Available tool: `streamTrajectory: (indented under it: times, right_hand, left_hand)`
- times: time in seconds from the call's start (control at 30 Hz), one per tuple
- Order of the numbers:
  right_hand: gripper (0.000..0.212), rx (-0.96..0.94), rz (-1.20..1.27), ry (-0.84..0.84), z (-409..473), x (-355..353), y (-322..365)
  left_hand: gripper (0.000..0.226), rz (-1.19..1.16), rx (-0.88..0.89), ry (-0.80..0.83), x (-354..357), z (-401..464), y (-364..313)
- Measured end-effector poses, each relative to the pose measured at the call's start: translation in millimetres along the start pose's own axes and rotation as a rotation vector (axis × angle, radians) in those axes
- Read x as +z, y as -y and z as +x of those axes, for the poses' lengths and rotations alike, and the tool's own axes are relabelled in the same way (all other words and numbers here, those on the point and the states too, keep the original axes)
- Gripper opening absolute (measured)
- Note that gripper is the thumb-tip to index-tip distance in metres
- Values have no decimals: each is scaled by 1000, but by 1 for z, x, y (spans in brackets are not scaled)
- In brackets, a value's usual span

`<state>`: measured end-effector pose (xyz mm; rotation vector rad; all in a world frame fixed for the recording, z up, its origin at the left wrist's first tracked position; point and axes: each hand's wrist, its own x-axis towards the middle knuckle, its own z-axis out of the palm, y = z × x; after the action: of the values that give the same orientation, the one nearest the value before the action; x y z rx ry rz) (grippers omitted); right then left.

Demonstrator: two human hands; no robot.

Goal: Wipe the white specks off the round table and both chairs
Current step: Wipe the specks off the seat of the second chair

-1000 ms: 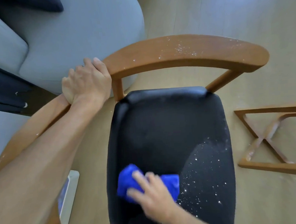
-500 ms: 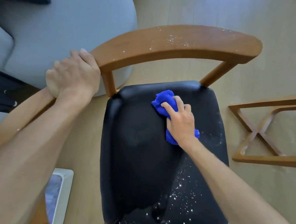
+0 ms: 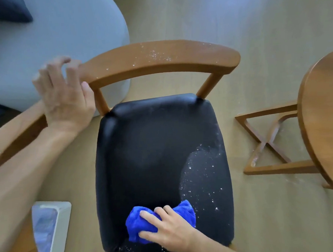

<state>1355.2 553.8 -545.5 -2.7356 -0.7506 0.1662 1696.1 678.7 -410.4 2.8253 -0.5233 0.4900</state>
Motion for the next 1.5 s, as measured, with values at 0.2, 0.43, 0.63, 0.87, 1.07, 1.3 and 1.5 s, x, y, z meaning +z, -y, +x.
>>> streamTrajectory:
  times: [0.2, 0.43, 0.63, 0.87, 1.07, 1.3, 1.5]
  right_hand:
    - [28, 67, 21, -79, 11, -3, 3]
    - [31, 50, 5, -188, 12, 0, -41]
    - [50, 491, -218, -394, 11, -52, -219]
    - [48, 799, -115, -453, 20, -42, -175]
    - [27, 106, 35, -149, -41, 2, -34]
    - [42, 354, -69, -393, -14, -45, -202]
    - [53, 919, 83, -542, 25, -57, -279]
  left_hand:
    - [51, -128, -50, 429, 59, -113, -39]
    - [64, 25, -127, 592, 118, -189, -31]
    - [64, 56, -136, 558, 119, -192, -31]
    - [64, 63, -131, 541, 122, -192, -31]
    - [65, 55, -134, 507, 123, -192, -32]
    - [64, 52, -137, 483, 126, -193, -31]
    - [64, 51, -153, 481, 127, -193, -32]
